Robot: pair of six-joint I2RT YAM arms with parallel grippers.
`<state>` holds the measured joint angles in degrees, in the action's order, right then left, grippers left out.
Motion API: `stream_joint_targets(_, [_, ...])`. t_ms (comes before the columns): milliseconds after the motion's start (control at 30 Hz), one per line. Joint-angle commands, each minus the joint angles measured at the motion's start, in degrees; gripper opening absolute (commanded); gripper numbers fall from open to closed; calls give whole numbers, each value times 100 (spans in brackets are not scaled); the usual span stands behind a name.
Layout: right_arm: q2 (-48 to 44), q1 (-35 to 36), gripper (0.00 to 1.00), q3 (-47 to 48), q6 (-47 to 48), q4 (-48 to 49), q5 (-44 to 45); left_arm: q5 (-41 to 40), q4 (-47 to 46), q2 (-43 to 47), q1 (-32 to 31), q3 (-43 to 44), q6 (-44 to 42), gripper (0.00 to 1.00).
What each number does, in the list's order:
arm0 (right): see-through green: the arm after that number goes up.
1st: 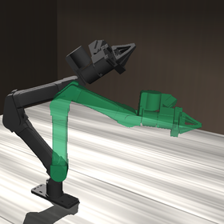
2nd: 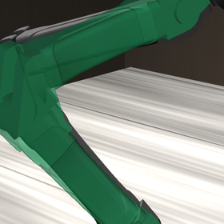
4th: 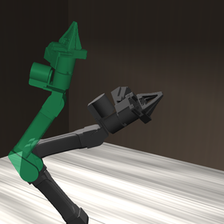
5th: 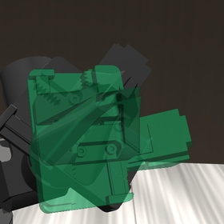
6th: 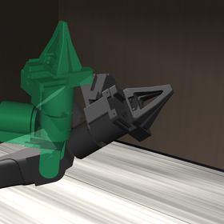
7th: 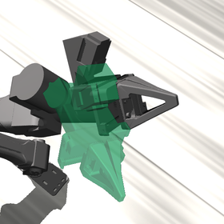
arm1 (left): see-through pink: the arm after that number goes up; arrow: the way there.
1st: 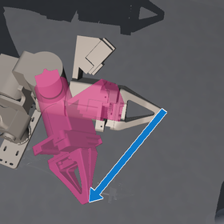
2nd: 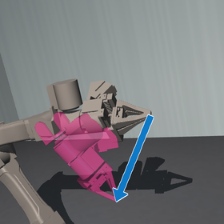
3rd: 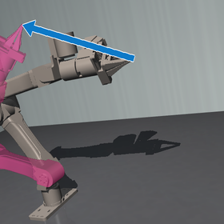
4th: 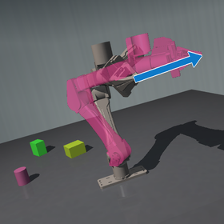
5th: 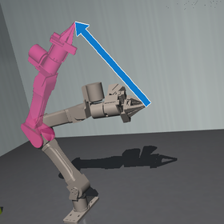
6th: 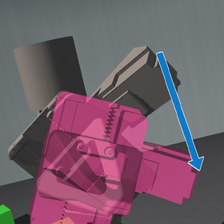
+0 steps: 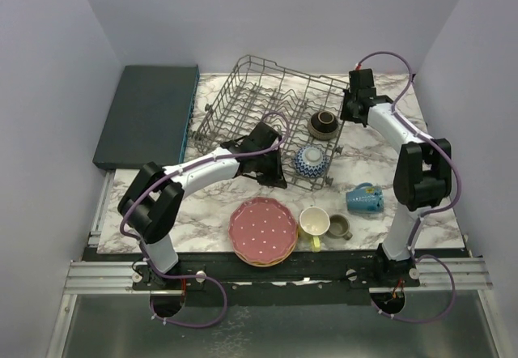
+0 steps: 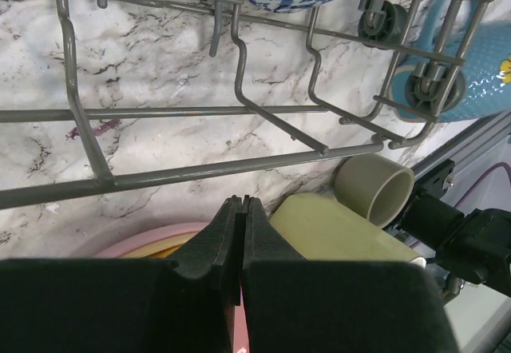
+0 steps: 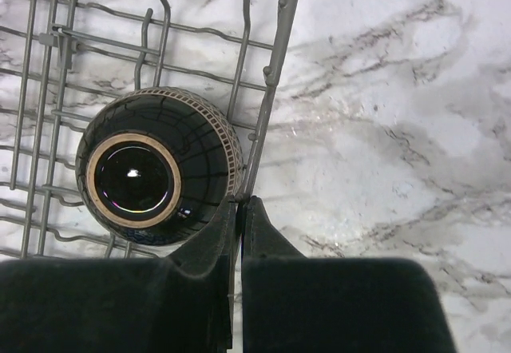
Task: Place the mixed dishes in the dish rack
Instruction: Adjust the dish rack at the center of the board.
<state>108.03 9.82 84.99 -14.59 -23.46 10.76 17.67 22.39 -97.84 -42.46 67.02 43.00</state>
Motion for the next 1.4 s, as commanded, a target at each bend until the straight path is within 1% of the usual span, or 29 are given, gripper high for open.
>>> stream_joint_targets(0, [233, 221, 1, 435, 125, 470, -742, 79, -38, -134, -18, 245, -121, 0])
stream_joint_targets(200, [426, 219, 0, 661, 328, 516, -817, 96, -33, -271, -67, 417, -124, 0])
stream_joint_targets(433, [648, 221, 0, 793, 553, 655, -851, 5, 129, -135, -71, 631, -229, 1])
stream_joint_targets(700, [1029, 221, 1, 1270, 887, 728, -813, -184, 482, 215, -71, 576, -335, 24])
stream_joint_targets(833, [1200, 222, 0, 1546, 1044, 731, -895, -421, 694, 542, -70, 540, -410, 31])
stream_joint_targets(967, [1306, 221, 0, 1725, 1155, 743, -1023, -688, 966, 899, -61, 524, -484, 35])
stream_joint_targets(1233, [1440, 247, 0, 1857, 1098, 647, -1691, -1108, 1264, 1810, -62, 234, -410, 41])
stream_joint_targets(1367, [1455, 307, 0, 1835, 1145, 720, -1735, -1269, 1342, 2166, -59, 8, -355, 42])
